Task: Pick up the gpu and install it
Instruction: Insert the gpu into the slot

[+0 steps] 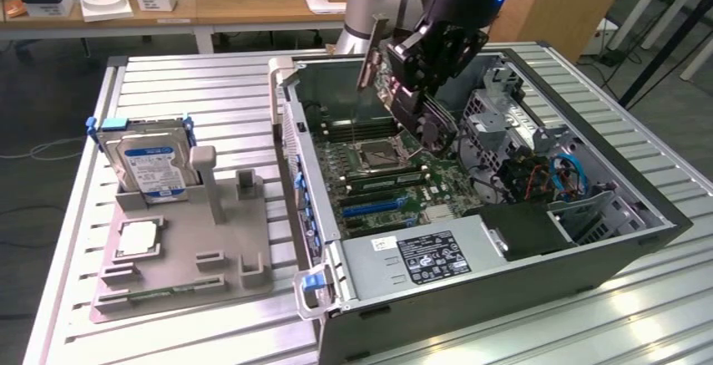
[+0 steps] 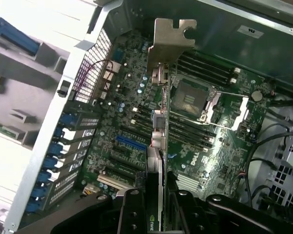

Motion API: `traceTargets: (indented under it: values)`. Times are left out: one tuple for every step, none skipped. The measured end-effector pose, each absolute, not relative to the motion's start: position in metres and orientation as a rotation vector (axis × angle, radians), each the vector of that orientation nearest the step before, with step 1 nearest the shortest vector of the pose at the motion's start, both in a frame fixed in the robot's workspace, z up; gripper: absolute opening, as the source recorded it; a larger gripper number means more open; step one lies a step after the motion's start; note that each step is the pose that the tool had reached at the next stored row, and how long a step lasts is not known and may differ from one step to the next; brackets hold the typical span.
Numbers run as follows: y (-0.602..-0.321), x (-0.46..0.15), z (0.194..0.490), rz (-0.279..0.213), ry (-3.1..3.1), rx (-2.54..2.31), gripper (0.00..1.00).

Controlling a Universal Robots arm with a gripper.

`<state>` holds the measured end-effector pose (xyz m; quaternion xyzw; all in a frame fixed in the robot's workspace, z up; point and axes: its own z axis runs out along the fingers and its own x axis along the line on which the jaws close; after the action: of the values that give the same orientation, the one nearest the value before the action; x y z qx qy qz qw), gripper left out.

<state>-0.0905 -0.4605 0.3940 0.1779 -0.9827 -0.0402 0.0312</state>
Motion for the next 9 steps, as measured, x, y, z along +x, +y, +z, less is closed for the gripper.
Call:
traceTargets:
  values:
    - [-0.4605, -0.0901, 0.394, -0.123, -3.024, 0.564, 0.26]
    - [-0.4605, -0.0897, 0.394, -0.123, -3.021, 0.579, 0.26]
    - [-0.4605, -0.0893, 0.394, -0.122, -3.017, 0.595, 0.26]
    - [-0.4605, -0.0889, 0.394, -0.122, -3.014, 0.611, 0.26]
    - [-0.4605, -0.0886, 0.394, -0.121, -3.01, 0.626, 0.26]
    - [-0.4605, -0.0882, 0.394, -0.121, -3.007, 0.642, 0.26]
    - [-0.4605, -0.0879, 0.394, -0.12, -3.003, 0.657, 0.26]
    - [-0.4605, -0.0875, 0.394, -0.12, -2.999, 0.672, 0.26]
    - [-0.4605, -0.0872, 0.394, -0.119, -2.995, 0.687, 0.26]
